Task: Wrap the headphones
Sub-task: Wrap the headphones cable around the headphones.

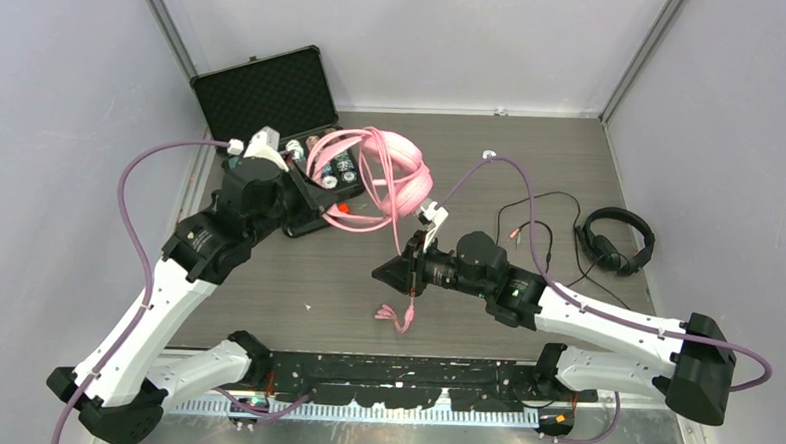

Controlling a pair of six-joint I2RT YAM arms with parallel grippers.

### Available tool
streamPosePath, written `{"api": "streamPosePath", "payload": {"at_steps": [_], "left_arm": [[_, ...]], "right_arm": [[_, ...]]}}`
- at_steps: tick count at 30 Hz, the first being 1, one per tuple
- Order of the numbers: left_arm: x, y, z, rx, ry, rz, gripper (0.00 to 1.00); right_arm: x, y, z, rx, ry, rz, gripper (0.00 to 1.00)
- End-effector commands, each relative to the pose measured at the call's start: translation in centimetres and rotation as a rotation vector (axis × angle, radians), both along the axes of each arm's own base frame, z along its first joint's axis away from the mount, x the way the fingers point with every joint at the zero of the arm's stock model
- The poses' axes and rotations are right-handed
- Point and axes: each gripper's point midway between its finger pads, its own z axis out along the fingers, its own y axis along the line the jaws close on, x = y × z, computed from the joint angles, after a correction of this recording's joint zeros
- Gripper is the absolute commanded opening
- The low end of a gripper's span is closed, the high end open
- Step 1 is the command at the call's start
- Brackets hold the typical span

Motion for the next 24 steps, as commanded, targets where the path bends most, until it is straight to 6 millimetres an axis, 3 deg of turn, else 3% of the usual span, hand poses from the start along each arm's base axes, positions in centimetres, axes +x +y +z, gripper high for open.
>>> {"api": "streamPosePath", "payload": {"at_steps": [1,6,12,24], "left_arm": [[0.8,-0.9,9.1,-0.3,-0.227,0.027,0.0],[0.3,-0.6,10.2,-0.317,-0.252,0.022,0.0],[-0.3,-0.2,11.6,-0.336,-0.279,0.02,0.0],[-0.3,-0.1,12.3,-0.333,-0.3,0.02,0.0]], "right_arm": [[0.3,0.0,1.2,0.071,-0.152,-0.004,0.18],[-0.2,0.5,0.2,0.081,-0.191,0.045,0.17],[0.5,0.9,-2.6,0.057,-0.174,0.019,0.17],[-0.1,1.6,-5.0,0.083,-0.138,0.061,0.29]]}}
